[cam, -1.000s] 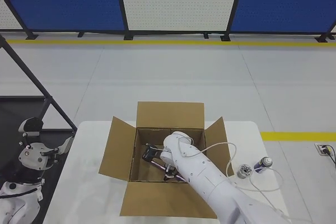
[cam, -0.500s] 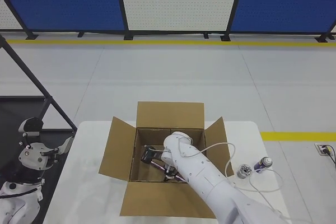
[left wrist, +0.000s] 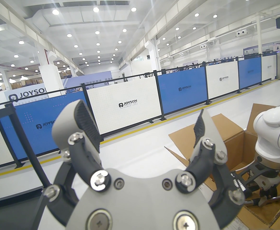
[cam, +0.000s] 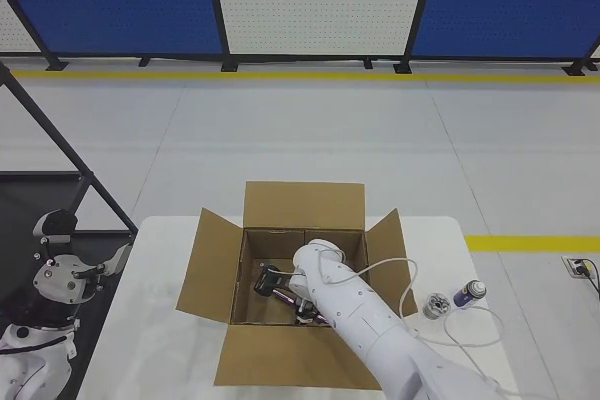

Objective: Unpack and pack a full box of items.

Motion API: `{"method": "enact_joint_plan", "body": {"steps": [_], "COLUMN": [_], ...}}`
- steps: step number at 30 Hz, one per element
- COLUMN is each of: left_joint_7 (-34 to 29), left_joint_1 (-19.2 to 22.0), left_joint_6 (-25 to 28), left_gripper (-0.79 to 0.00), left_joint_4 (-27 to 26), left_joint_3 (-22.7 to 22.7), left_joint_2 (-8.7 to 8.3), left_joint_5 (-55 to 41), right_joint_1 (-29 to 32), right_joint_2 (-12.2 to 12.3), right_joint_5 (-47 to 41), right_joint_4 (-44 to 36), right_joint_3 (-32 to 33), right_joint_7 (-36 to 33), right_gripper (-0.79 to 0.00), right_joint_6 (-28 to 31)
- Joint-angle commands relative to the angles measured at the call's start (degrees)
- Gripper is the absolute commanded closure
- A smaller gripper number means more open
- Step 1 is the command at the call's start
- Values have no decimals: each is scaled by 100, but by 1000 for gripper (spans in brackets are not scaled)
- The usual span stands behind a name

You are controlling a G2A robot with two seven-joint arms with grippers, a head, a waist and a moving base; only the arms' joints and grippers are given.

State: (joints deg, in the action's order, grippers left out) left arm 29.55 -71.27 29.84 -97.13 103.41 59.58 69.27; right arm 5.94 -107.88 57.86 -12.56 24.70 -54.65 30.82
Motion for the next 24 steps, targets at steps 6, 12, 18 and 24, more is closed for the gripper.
{"method": "enact_joint_plan", "body": {"steps": [6, 12, 18, 24], "left_joint_7": [0, 0, 0, 0], "left_joint_1": [0, 0, 0, 0], "left_joint_6": [0, 0, 0, 0], "left_gripper": [-785, -785, -785, -785], "left_joint_4": [0, 0, 0, 0], "left_joint_3": [0, 0, 0, 0], "left_joint_2": [0, 0, 0, 0], "left_joint_5": [0, 0, 0, 0], "right_joint_1": [1, -7, -1, 11], "right_joint_2": [-21, -27, -34, -44], "right_joint_5": [40, 47, 75, 92], "right_joint_4": [90, 172, 202, 224], "right_joint_3": [21, 54, 74, 95], "right_joint_7": [83, 138, 159, 141], "right_gripper": [-206, -108, -89, 0], "right_joint_6": [-7, -30, -55, -50]}}
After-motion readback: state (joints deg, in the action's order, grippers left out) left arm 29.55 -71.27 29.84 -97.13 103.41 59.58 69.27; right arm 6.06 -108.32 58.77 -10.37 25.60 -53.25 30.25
